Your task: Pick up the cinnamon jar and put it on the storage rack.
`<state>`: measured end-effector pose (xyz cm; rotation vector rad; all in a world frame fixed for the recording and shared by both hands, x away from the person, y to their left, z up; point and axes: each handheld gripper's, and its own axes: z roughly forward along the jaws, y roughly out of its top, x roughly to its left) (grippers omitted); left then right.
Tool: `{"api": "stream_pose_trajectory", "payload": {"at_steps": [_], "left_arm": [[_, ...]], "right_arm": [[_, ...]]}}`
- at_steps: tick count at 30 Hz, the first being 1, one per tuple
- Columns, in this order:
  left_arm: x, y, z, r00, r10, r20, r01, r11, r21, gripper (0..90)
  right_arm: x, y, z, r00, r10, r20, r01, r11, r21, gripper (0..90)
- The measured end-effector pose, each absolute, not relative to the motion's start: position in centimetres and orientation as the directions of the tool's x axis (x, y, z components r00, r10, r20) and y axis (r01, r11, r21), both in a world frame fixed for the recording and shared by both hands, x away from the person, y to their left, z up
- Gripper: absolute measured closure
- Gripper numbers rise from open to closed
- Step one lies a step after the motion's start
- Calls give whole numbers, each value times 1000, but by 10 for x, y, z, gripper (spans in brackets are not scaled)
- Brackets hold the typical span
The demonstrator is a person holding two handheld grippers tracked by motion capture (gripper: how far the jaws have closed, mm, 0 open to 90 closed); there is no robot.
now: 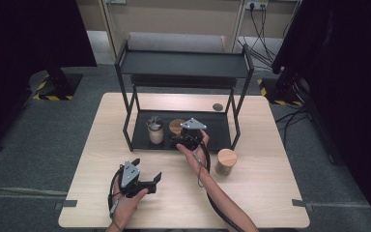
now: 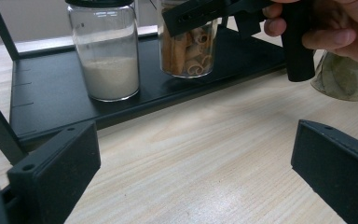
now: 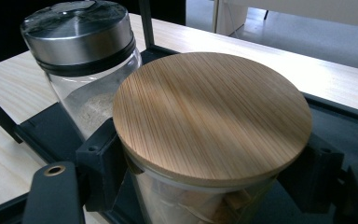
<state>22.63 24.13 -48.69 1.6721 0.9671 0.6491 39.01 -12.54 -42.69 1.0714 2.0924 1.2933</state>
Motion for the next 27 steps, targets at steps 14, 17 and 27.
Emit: {"api": "stream_pose_trajectory", "payload": {"at_steps": [14, 17, 27], "left_arm": [[226, 241, -487, 526, 849, -44, 280, -124, 952, 9], [226, 241, -487, 526, 849, -44, 280, -124, 952, 9], [226, 241, -487, 526, 849, -45, 280, -123, 952, 9]], "right_arm": [[396, -120, -430, -572, 821, 8, 380, 255, 889, 260], [397, -120, -431, -570, 822, 8, 380, 255, 889, 260], [399, -116, -433, -569, 822, 8, 380, 255, 889, 260]]}}
